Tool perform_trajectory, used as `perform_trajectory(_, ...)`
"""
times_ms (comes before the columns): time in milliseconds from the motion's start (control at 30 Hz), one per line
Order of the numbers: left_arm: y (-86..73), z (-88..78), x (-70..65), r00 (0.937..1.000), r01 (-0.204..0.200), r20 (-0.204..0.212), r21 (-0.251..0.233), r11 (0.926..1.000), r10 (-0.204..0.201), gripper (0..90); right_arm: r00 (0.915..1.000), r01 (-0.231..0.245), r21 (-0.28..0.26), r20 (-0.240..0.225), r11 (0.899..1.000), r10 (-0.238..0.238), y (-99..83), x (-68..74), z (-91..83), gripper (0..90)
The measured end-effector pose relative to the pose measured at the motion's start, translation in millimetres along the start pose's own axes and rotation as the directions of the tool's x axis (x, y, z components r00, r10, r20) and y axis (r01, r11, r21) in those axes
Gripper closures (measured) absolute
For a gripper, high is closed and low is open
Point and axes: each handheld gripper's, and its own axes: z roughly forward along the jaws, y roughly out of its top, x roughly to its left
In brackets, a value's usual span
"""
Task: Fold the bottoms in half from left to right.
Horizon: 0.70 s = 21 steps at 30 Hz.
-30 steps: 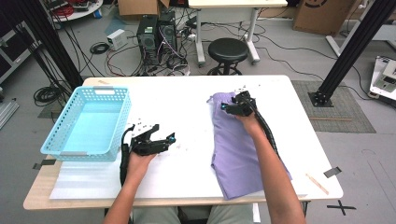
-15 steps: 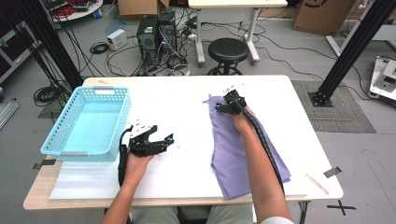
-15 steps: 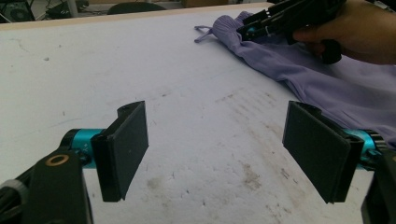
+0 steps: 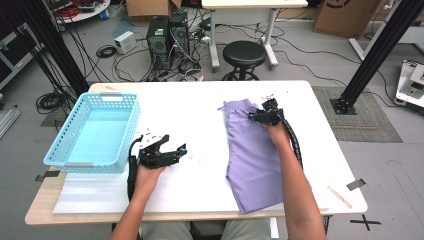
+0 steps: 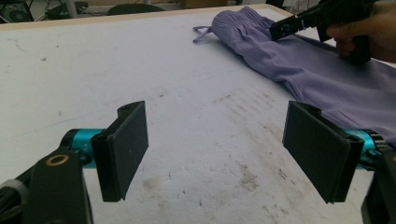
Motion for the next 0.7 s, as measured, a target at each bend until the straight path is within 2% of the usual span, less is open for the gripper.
perform_trajectory(67,-0.4,1.4,-1.2,1.0,0.0,0.004,0.003,1.0,0.0,22.4,0.9998,-0.002,-0.011,0.019,1.0,0.002,-5.3,-3.8,1.5,58.3)
perform_trajectory(100,-0.4,2.3,-2.0,1.0,-0.003,0.006,0.002,1.0,0.003,22.4,0.9978,0.002,-0.011,0.067,1.0,-0.002,-7.0,-3.9,-0.5,58.6)
perform_trajectory(133,-0.3,2.6,-2.5,0.9999,-0.005,0.009,0.005,1.0,0.005,22.4,0.997,0.004,-0.013,0.077,1.0,-0.003,-7.9,-4.2,-1.5,58.1)
perform_trajectory(233,-0.5,3.6,-4.4,0.9999,-0.008,0.012,0.001,1.0,0.008,22.5,0.9974,-0.008,-0.024,0.072,1.0,0.01,-9.2,-5.1,-4.7,54.5)
perform_trajectory(300,-0.8,2.9,-4.2,0.9999,-0.007,0.012,0.002,1.0,0.007,22.5,0.9975,0.003,-0.037,0.071,0.999,0.0,-10.5,-4.9,-10.1,53.4)
perform_trajectory(433,-1.2,2.0,-2.9,0.9999,-0.002,0.012,-0.004,1.0,0.002,22.4,0.9998,0.003,-0.093,0.02,0.996,-0.002,-9.4,0.2,-24.9,54.0)
perform_trajectory(533,-1.5,1.1,-4.0,0.9999,-0.003,0.012,-0.003,1.0,0.003,22.4,0.9973,0.043,-0.109,0.064,0.993,-0.036,-5.9,6.0,-28.1,57.1)
perform_trajectory(567,-2.0,1.3,-4.6,0.9999,0.0,0.013,-0.005,1.0,0.0,22.4,0.9952,0.042,-0.115,0.092,0.992,-0.032,-5.4,4.7,-27.4,58.2)
perform_trajectory(633,-2.8,2.1,-5.1,0.9998,-0.004,0.017,0.0,1.0,0.004,22.4,0.9935,0.002,-0.116,0.114,0.993,0.011,-6.5,-2.2,-21.9,62.4)
perform_trajectory(700,-3.4,3.5,-5.5,0.9998,-0.006,0.021,0.006,1.0,0.006,22.5,0.9926,0.013,-0.1,0.122,0.995,0.0,-7.6,-3.3,-18.6,63.6)
